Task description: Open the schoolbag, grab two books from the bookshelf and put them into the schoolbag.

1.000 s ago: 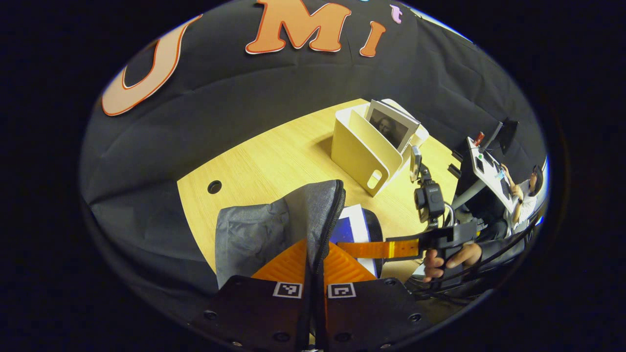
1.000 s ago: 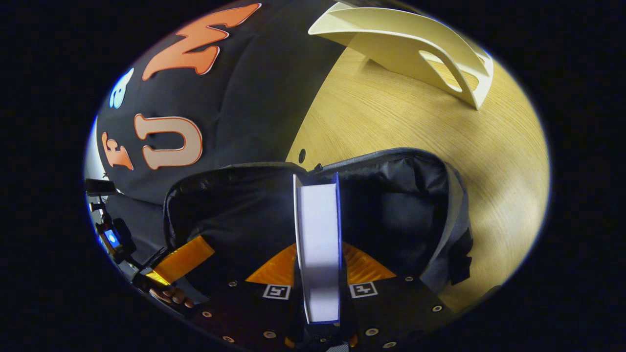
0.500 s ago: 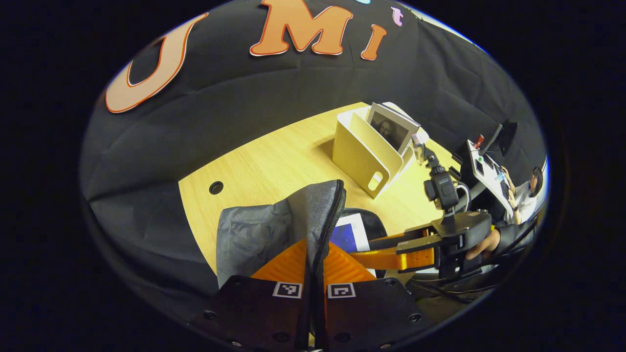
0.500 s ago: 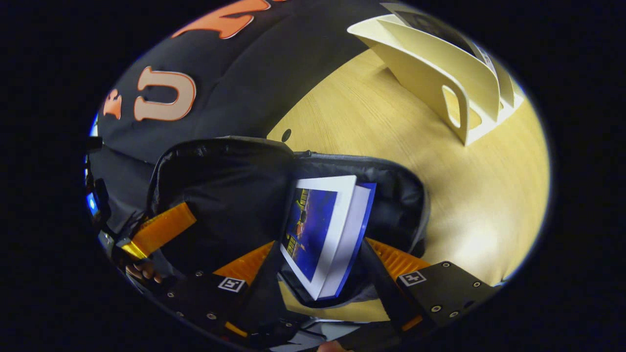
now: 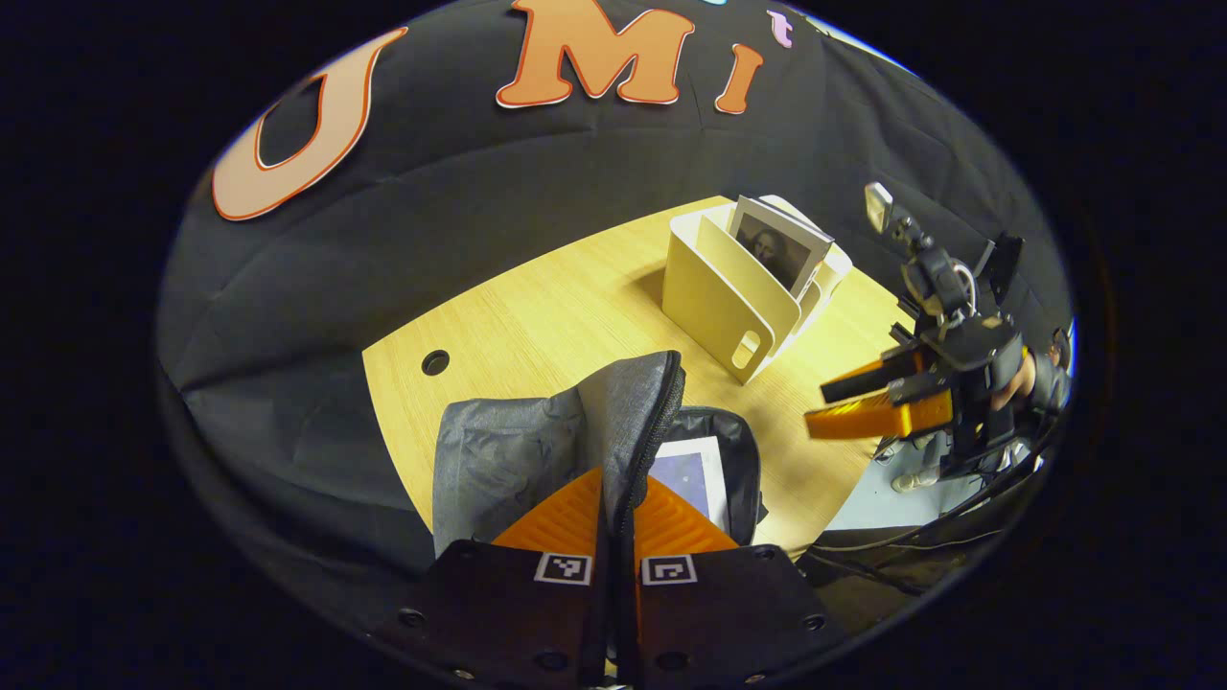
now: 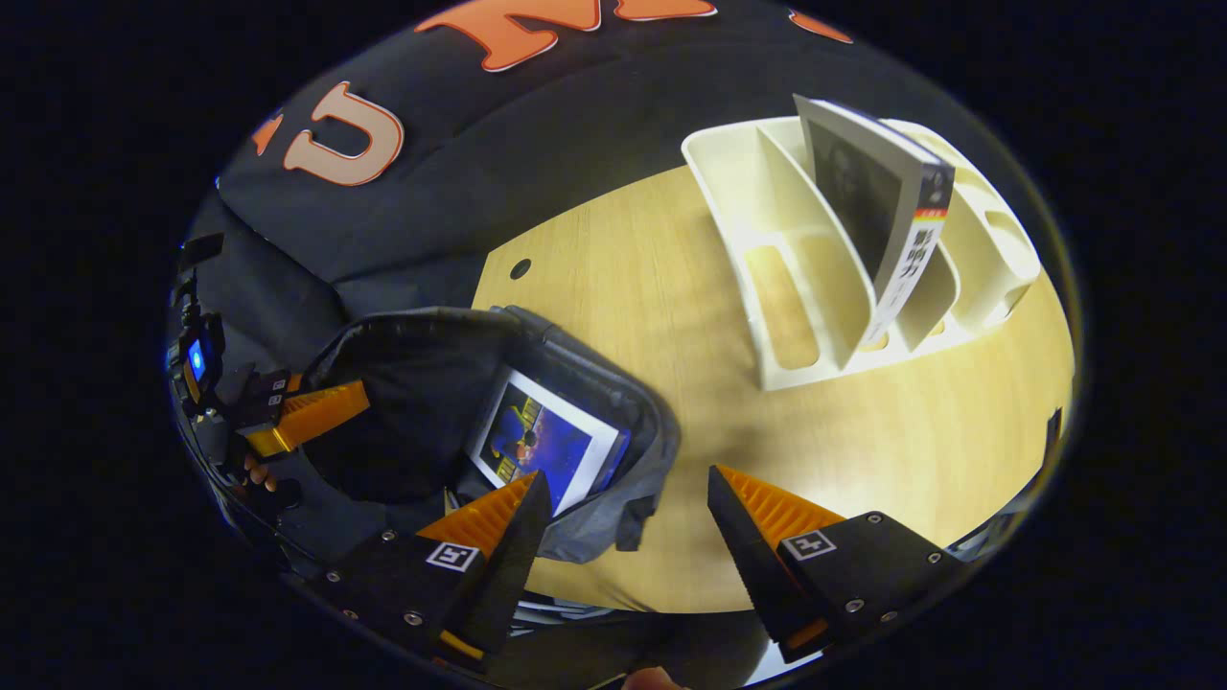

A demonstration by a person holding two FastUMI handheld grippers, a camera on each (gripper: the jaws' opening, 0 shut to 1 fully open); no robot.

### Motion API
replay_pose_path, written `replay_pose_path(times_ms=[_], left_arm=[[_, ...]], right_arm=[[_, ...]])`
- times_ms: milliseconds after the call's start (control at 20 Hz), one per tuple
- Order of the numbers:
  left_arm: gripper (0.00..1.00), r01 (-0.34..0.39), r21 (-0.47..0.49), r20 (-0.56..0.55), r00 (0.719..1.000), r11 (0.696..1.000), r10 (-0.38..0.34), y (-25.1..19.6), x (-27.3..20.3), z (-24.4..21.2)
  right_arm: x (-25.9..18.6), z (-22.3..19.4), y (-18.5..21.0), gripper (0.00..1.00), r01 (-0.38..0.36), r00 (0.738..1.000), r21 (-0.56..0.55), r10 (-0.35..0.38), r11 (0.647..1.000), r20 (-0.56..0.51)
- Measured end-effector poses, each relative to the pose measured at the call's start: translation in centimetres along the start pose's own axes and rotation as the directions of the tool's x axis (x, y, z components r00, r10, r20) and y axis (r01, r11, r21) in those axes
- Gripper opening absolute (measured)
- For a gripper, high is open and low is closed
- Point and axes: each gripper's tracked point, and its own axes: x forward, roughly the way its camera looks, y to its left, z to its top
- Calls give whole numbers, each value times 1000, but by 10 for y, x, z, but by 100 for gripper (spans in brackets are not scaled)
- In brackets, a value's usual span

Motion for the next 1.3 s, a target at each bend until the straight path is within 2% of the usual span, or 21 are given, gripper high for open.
replay_pose_path(times_ms=[200,350,500,600,750,900,1150,1300], left_arm=[[5,-18,-5,-23,1000,1000,18,-4,5,0],[5,-33,-18,-32,999,999,32,-4,7,0],[7,-43,-41,-41,998,998,41,-6,12,0],[5,-52,-56,-43,998,997,49,-6,13,0],[5,-59,-78,-47,997,995,55,-7,13,-3],[5,-74,-91,-57,996,993,69,-6,12,-3],[5,-107,-105,-79,992,989,99,-4,10,-4],[5,-118,-130,-93,990,984,106,-7,11,-6]], right_arm=[[-40,36,-33,98,78,997,-94,-79,993,-7],[-66,60,-48,99,101,994,-154,-107,983,-28],[-85,86,-69,98,141,987,-181,-153,973,-54],[-94,106,-84,99,160,982,-174,-175,972,-70],[-96,142,-105,99,194,976,-201,-210,960,-62],[-88,169,-108,99,183,976,-217,-205,959,-81],[-58,195,-131,99,213,957,-281,-258,936,-133],[-29,205,-147,99,232,942,-279,-286,932,-174]])
